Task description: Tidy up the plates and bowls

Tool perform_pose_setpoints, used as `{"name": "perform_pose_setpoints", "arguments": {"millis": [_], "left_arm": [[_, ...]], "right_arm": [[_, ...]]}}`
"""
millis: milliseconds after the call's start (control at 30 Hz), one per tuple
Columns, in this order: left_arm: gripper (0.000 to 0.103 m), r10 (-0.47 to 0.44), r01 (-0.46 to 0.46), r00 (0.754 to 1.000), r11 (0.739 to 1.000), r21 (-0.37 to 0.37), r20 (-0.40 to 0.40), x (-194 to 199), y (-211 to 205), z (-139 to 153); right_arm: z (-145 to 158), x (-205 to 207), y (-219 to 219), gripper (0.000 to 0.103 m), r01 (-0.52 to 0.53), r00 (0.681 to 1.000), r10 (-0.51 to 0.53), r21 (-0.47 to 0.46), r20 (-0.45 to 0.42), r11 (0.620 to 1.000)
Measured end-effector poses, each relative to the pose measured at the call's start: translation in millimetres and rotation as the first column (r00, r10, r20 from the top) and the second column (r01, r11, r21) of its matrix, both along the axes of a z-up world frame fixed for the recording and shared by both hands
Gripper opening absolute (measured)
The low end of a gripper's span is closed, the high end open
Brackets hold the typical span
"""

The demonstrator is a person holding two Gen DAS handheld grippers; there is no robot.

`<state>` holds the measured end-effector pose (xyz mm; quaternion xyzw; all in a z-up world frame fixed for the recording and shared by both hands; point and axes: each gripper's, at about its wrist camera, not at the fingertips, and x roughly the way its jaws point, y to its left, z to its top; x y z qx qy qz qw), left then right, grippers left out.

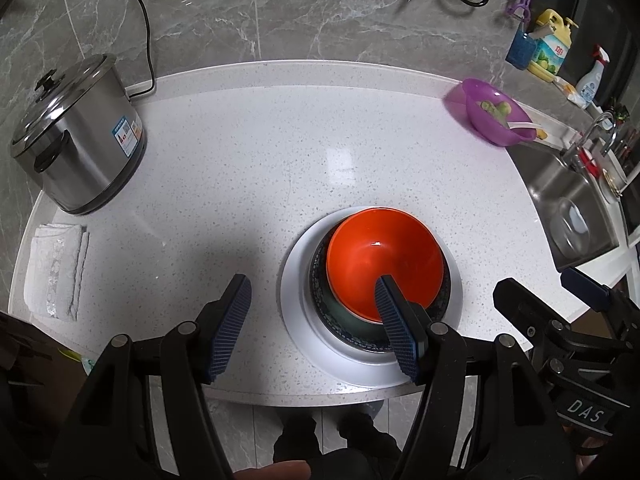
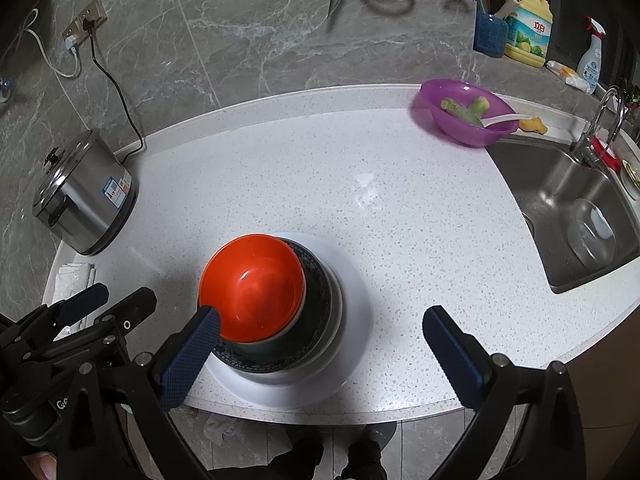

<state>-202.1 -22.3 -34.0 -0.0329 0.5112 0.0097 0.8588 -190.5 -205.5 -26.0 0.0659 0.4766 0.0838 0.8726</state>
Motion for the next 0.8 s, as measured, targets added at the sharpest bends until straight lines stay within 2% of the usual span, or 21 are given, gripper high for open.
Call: {"name": "perform_pose_setpoints", "arguments": {"millis": [800], "left_arm": [[0.063, 0.008, -0.008, 1.0, 1.0, -0.005, -0.008, -2.9, -4.2, -5.3]], "right_arm": [[-2.7, 1.5, -0.4, 0.103, -0.005, 1.0, 0.005, 0.0, -0.002, 1.0]]}}
